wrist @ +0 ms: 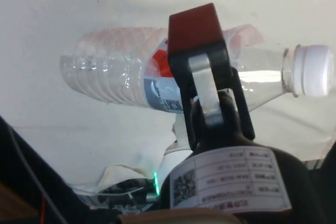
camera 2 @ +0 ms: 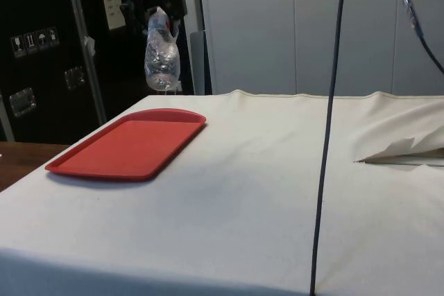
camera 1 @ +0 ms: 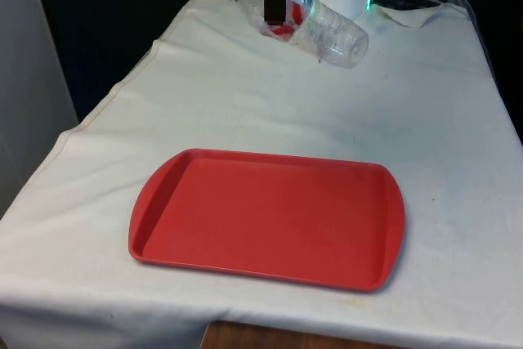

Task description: Place the bottle upright on the tray.

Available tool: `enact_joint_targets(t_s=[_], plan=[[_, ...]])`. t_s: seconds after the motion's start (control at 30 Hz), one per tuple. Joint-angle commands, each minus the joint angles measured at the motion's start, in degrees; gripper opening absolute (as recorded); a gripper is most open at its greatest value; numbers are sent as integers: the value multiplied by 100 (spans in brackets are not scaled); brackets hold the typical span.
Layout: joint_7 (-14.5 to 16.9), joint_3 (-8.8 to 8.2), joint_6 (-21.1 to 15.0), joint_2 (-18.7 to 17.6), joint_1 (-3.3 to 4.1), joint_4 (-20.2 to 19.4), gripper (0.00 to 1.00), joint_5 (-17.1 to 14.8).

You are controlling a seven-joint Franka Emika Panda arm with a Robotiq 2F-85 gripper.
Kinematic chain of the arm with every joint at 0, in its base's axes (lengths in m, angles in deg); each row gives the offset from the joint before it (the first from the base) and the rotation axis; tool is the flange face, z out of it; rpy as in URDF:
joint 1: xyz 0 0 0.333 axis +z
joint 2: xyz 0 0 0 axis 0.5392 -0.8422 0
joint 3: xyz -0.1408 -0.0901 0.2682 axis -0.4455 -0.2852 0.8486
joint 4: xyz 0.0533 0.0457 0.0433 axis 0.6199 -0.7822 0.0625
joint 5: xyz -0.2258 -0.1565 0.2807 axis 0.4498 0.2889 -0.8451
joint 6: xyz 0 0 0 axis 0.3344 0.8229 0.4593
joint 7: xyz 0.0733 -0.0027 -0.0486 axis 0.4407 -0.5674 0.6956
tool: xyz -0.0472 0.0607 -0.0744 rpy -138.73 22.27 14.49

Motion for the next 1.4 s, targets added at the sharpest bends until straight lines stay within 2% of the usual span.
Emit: enact_joint_targets(t_s=[0.0,0.07,0.23,0.27,0.33,0.5,0.53,0.57,0.83,0.87,0.9,0.97,1.37], plan=[[-29,0,0,-17,6,29,14,29],[-189,-11,17,-103,57,143,14,143],[-315,-6,-11,-149,92,206,14,286],[-246,6,0,-126,69,178,14,269],[-378,-6,-29,-166,115,235,14,367],[-550,23,-63,-166,149,235,14,544],[-487,40,-17,-160,120,223,14,533],[-579,29,-63,-166,149,235,14,573],[-854,80,-120,-149,206,212,14,837],[-796,97,-46,-160,183,223,14,837],[-877,86,-126,-143,212,212,14,859],[-905,92,-132,-143,218,206,14,894],[-882,120,-69,-201,201,252,14,928]])
